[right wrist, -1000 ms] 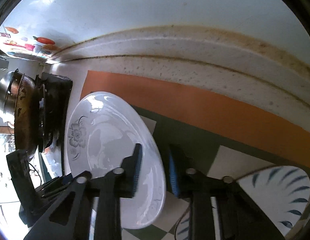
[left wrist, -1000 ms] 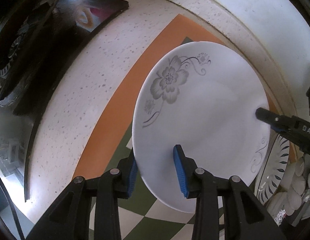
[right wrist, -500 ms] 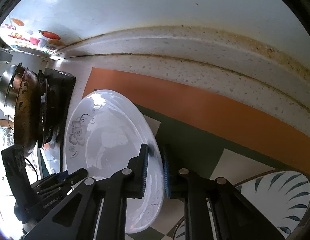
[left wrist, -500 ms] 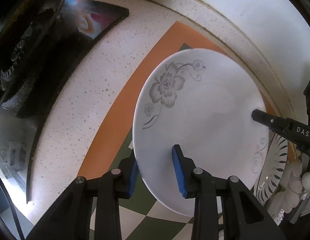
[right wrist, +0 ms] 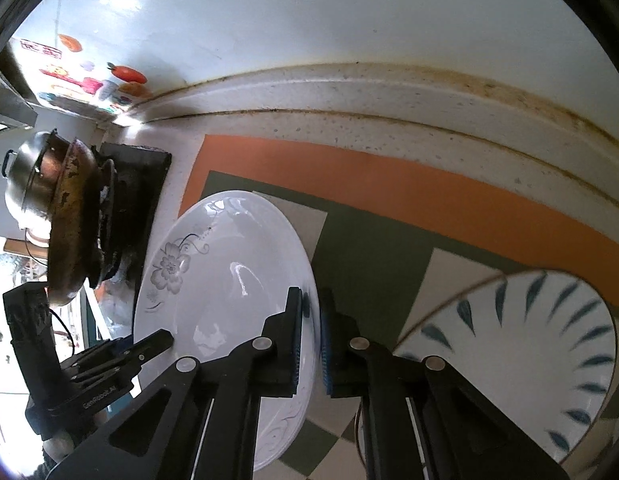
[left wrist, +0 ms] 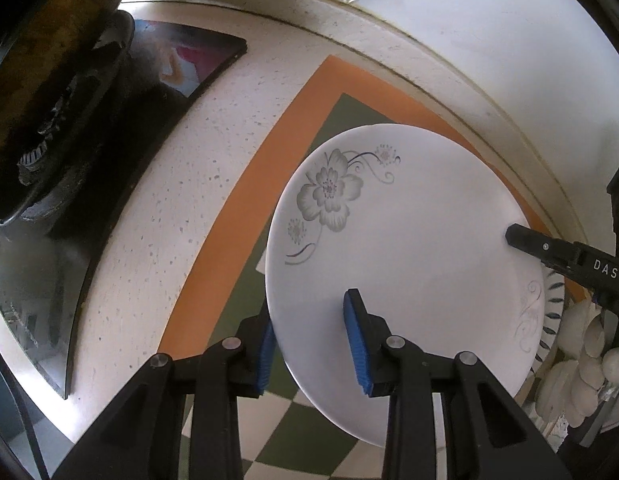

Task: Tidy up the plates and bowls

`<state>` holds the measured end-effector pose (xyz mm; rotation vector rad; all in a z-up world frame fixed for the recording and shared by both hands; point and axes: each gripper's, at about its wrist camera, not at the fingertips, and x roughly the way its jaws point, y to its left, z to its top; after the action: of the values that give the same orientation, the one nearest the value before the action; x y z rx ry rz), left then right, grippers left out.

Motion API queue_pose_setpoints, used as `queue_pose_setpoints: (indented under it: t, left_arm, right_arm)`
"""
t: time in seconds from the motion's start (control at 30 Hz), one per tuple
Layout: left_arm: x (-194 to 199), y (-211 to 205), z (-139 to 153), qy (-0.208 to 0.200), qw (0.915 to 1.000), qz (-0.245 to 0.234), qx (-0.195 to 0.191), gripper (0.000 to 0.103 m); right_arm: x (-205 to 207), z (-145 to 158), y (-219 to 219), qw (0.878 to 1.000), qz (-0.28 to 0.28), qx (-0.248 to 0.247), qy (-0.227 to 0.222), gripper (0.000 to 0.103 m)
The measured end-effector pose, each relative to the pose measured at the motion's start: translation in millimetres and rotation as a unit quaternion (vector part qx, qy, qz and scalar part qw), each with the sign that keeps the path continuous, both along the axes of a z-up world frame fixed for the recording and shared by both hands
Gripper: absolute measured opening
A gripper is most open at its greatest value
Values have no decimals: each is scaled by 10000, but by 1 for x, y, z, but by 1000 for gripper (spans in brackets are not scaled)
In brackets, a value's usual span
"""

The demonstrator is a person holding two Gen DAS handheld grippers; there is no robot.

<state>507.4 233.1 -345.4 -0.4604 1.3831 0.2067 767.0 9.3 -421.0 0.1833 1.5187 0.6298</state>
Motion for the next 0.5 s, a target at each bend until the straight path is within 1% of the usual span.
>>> queue_pose_setpoints:
  t: [0.1,0.23,0.27,0.33,0.37,0.43,0.5]
  left_arm:
    - [-9,-4,13,-99,9999,-116,1,29]
    - [-28,-24,36,-256,9990,-359,-3,29]
    - [-25,-26,42,-283,9987,-417,-13,29]
    - [-39,-39,52,-361,9975,-605,-56,29]
    - [-30,-49,57,-388,9969,-681,-73,29]
    - [-40,-63,67,-463,9947,-916,-93,29]
    - [-33,-75,72,-497,9926,-1099,-122,29]
  right_arm:
    - [-12,14,-12,9999,-106,43,-85,9]
    - [-39,39,-39,9993,-303,122,-200,9]
    - [-46,44,-46,9990,-358,137,-225,9]
    - [-65,56,-65,9982,-497,166,-276,9]
    - [-75,62,-74,9978,-566,163,-315,9]
    - [-98,73,-96,9961,-776,213,-351,9]
    - [-121,80,-117,9942,-975,237,-374,9]
